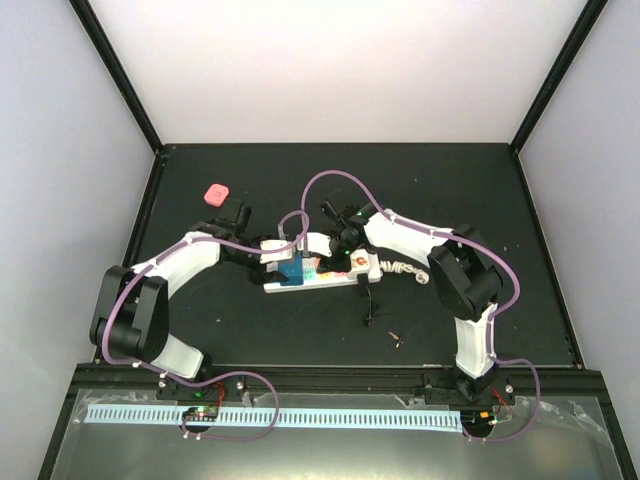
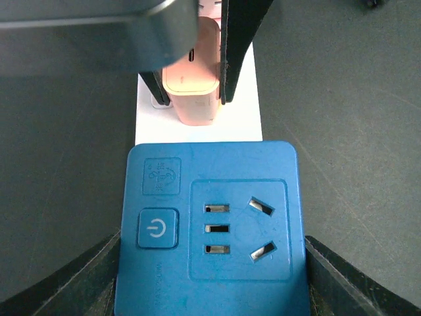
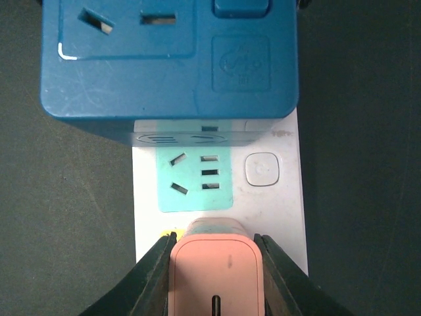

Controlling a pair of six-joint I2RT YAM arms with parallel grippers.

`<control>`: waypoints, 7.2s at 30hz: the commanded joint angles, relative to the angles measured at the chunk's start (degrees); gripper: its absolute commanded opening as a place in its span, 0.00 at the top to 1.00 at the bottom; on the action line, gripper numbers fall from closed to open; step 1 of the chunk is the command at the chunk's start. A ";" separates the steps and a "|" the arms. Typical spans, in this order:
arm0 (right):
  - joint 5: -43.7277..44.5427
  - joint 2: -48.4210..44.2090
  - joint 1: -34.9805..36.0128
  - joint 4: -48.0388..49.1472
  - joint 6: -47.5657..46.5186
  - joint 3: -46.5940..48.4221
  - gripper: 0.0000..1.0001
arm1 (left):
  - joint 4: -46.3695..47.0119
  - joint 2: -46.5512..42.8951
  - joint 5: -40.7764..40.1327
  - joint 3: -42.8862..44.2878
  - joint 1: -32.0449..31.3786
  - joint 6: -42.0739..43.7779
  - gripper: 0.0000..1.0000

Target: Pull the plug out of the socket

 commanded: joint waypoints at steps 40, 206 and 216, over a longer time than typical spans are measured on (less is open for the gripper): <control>9.77 3.54 -0.02 2.11 1.88 -0.67 0.99 | -9.25 -0.07 12.13 12.95 14.31 -3.85 0.71; -9.26 -14.38 -14.11 -9.50 -4.78 -5.87 0.16 | -10.95 13.18 14.65 30.13 16.45 -15.88 0.01; -9.96 -13.81 -14.01 -5.84 -3.04 -9.16 0.22 | -3.77 7.06 10.37 15.33 3.14 -10.41 0.09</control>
